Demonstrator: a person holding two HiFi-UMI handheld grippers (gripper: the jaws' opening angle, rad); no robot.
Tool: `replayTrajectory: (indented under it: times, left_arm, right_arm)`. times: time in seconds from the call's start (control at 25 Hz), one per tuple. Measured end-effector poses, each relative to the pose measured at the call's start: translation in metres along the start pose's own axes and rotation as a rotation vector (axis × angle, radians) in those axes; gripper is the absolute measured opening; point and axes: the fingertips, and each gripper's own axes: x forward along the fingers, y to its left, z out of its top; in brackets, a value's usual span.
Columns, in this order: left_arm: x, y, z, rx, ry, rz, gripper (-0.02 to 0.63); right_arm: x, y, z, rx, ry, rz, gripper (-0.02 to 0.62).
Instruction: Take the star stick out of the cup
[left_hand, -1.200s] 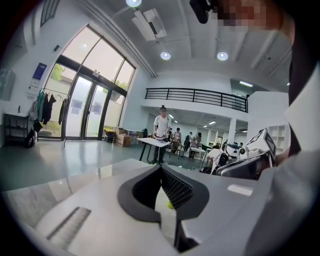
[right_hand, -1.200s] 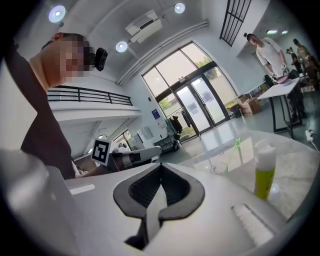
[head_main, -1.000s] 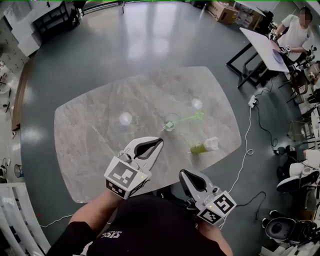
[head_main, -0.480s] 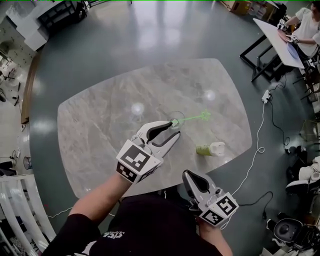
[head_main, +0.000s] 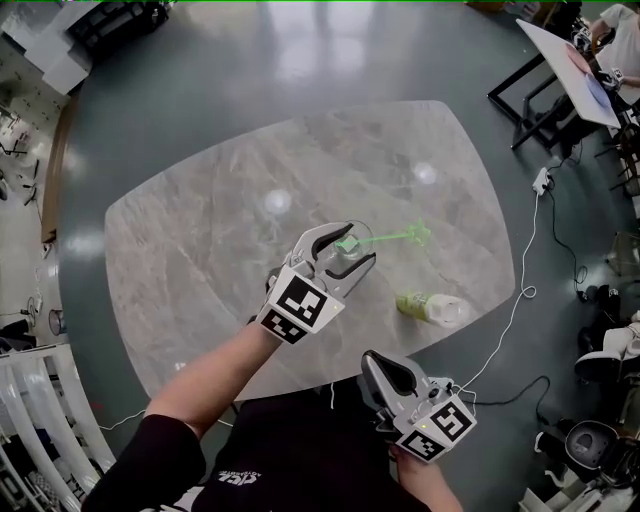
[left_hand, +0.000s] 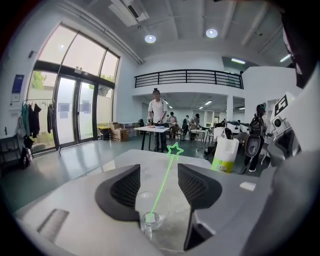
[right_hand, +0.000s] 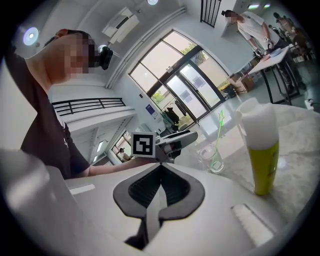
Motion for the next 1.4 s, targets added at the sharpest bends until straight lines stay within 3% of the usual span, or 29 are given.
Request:
replayTrajectory:
  times: [0.28, 0.4, 0.52, 0.64, 0.84, 1.04, 1.2, 1.4]
  left_arm:
    - [0.034, -0.006, -0.029, 0.027, 0.044, -0.04, 0.252]
    - [0.047, -0.009, -0.037, 0.078, 0.079, -0.03, 0.25]
    - [0.059, -0.009, -0.044, 0.065, 0.116, -0.019, 0.25]
    - [0.065, -0.011, -0.046, 0.044, 0.147, -0.015, 0.215]
    - [0.078, -0.021, -0.051, 0.075, 0.19, -0.029, 0.192]
    - [0.084, -0.021, -0.058, 0.048, 0.224, -0.009, 0.112]
    - [0.086, -0.019, -0.06, 0.074, 0.247, -0.008, 0.043]
    - [0.082, -0.018, -0.053, 0.056, 0.242, 0.004, 0.021]
  right_arm:
    - [-0.002, -0.011, -0.014, 0.053, 0.008, -0.023, 0.012]
    - [-0.006, -0.02, -0.011, 0.101, -0.025, -0.029, 0.011]
    - [-0.008, -0.025, -0.007, 0.122, -0.044, -0.037, 0.011]
    - [-0.012, -0.026, -0.003, 0.126, -0.052, -0.041, 0.012]
    - [-0.021, -0.027, 0.003, 0.138, -0.063, -0.046, 0.011]
    - [-0.033, -0.022, 0.01, 0.126, -0.071, -0.05, 0.012]
    - [-0.04, -0.023, 0.013, 0.117, -0.075, -0.053, 0.012]
    - [-0.044, -0.017, 0.02, 0.089, -0.071, -0.04, 0.011]
